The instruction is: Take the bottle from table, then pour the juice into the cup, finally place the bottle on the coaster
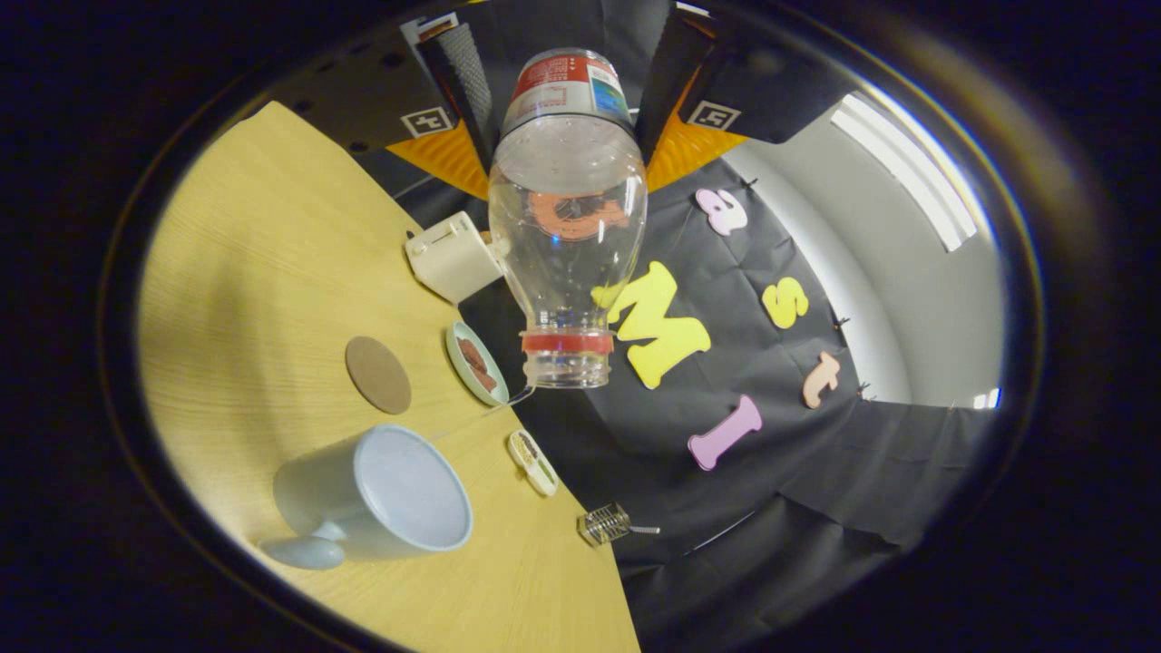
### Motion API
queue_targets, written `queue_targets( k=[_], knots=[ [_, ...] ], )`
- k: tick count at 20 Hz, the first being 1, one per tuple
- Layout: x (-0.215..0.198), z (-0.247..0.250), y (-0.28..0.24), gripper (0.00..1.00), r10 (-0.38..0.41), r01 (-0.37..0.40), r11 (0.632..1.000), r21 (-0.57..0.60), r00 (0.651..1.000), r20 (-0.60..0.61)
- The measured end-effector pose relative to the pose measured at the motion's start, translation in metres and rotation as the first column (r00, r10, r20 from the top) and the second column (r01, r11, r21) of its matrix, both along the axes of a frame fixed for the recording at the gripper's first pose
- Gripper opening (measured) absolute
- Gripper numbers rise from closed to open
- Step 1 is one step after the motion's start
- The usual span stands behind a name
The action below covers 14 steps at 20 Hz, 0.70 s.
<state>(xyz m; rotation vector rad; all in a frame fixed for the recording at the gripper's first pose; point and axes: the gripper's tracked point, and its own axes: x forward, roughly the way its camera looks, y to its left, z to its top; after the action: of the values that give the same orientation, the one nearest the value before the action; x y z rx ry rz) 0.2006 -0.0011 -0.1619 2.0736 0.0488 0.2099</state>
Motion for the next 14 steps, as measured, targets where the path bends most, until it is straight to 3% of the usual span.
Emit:
queue_targets(
  k=[9, 14],
  knots=[
    [0.007, 0.017, -0.016, 0.78, -0.005, 0.007, 0.974, 0.227, 1.000, -0.013],
    [0.007, 0.025, -0.029, 0.78, -0.007, 0.008, 0.957, 0.291, 1.000, -0.004]
  ],
)
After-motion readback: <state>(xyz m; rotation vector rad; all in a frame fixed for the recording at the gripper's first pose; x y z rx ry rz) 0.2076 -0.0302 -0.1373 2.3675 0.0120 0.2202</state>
